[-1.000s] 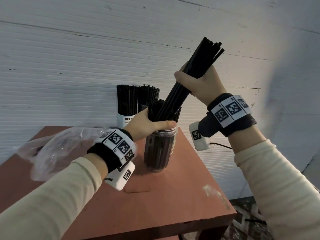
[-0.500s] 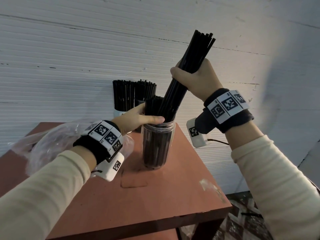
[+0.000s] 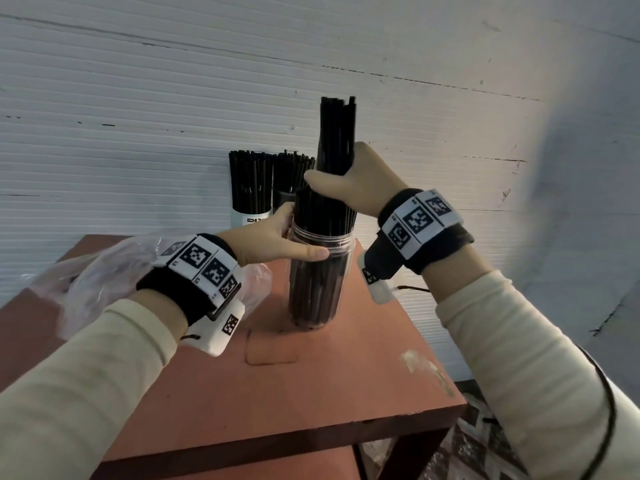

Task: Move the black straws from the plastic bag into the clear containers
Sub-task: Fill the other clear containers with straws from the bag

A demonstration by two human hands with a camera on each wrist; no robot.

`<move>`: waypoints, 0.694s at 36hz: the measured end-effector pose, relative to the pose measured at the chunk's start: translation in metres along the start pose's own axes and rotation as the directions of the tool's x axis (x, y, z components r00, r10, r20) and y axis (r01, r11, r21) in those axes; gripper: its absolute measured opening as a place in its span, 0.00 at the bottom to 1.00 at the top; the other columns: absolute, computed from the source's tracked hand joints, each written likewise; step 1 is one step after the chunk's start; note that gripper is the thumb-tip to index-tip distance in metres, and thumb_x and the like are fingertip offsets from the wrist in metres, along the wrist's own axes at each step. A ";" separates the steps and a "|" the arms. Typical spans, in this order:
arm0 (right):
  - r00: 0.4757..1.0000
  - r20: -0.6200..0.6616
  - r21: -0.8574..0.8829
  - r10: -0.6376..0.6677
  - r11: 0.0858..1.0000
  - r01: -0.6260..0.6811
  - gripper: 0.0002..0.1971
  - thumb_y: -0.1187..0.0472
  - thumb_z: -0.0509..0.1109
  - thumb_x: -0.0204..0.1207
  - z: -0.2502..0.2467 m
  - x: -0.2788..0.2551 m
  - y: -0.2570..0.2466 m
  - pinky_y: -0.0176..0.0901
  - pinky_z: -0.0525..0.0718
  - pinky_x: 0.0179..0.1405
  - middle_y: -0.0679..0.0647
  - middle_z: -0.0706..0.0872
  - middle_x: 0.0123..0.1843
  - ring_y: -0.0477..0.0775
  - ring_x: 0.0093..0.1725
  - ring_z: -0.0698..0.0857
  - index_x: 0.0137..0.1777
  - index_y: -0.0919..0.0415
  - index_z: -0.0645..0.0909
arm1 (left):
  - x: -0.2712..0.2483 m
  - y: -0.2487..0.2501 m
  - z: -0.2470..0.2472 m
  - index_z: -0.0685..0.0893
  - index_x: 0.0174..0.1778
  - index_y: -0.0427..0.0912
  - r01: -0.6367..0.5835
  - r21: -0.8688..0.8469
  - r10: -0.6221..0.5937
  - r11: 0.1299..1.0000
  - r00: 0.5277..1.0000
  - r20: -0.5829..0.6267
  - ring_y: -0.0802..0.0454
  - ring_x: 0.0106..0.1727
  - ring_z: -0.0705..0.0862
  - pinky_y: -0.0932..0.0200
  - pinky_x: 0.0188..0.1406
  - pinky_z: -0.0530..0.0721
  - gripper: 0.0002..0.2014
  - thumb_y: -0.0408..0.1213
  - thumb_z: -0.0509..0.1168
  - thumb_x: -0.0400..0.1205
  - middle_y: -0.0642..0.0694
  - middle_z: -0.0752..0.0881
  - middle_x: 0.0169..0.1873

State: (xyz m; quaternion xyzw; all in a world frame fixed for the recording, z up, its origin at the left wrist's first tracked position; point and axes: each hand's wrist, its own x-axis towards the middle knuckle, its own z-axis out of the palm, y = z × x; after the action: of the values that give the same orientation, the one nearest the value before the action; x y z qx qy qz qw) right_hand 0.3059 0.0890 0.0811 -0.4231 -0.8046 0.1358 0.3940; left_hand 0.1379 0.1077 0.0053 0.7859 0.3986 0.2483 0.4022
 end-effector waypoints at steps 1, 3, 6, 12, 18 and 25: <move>1.000 0.003 -0.002 -0.006 1.000 0.006 0.16 0.62 0.71 0.76 0.001 -0.001 0.001 0.43 0.78 0.31 0.64 0.78 0.32 0.57 0.31 0.79 0.37 0.77 0.77 | -0.001 0.001 0.000 0.52 0.85 0.51 -0.003 0.011 0.003 1.000 1.000 0.007 0.60 0.75 0.73 0.52 0.78 0.71 0.61 0.62 0.78 0.61 0.55 0.73 0.76; 1.000 -0.019 -0.018 -0.011 1.000 0.011 0.15 0.59 0.71 0.76 0.003 -0.003 0.005 0.45 0.79 0.31 0.61 0.80 0.30 0.54 0.31 0.81 0.34 0.70 0.76 | -0.003 0.001 0.001 0.54 0.85 0.50 0.002 0.009 -0.002 1.000 1.000 0.011 0.59 0.75 0.74 0.50 0.79 0.71 0.60 0.63 0.77 0.60 0.55 0.74 0.75; 0.996 -0.089 -0.017 -0.020 1.000 0.019 0.13 0.51 0.74 0.74 0.004 -0.006 0.011 0.32 0.77 0.35 0.46 0.80 0.34 0.41 0.35 0.81 0.36 0.54 0.74 | -0.006 0.000 0.006 0.59 0.83 0.50 -0.007 -0.048 0.006 0.999 1.000 -0.028 0.59 0.73 0.76 0.49 0.79 0.71 0.58 0.62 0.77 0.59 0.55 0.77 0.74; 0.927 -0.359 -0.042 -0.107 0.994 0.098 0.33 0.46 0.76 0.72 -0.002 -0.018 0.012 0.32 0.75 0.62 0.49 0.75 0.69 0.45 0.68 0.76 0.72 0.54 0.66 | -0.006 -0.007 0.012 0.66 0.80 0.51 -0.027 -0.109 0.017 0.994 0.996 -0.090 0.60 0.72 0.77 0.47 0.79 0.71 0.54 0.63 0.78 0.58 0.56 0.80 0.70; 0.848 -0.379 -0.342 -0.371 0.907 0.245 0.27 0.58 0.65 0.81 0.001 -0.007 -0.013 0.46 0.67 0.78 0.56 0.72 0.76 0.54 0.78 0.69 0.79 0.61 0.68 | -0.005 -0.010 0.016 0.71 0.77 0.52 -0.051 -0.163 0.027 0.985 0.989 -0.144 0.58 0.70 0.80 0.45 0.78 0.73 0.57 0.69 0.80 0.51 0.55 0.83 0.68; 0.794 -0.451 -0.384 -0.407 0.892 0.239 0.15 0.67 0.63 0.80 0.015 -0.002 -0.004 0.46 0.81 0.62 0.59 0.83 0.63 0.57 0.61 0.83 0.65 0.68 0.81 | -0.004 -0.014 0.016 0.72 0.76 0.53 -0.052 -0.185 0.022 0.981 0.987 -0.162 0.56 0.70 0.81 0.44 0.76 0.74 0.57 0.70 0.81 0.51 0.55 0.84 0.67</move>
State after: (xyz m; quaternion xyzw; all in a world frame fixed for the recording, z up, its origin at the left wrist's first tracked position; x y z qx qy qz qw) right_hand 0.2926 0.0863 0.0722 -0.3543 -0.7395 -0.1807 0.5431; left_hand 0.1413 0.1019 -0.0152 0.7294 0.3893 0.3542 0.4370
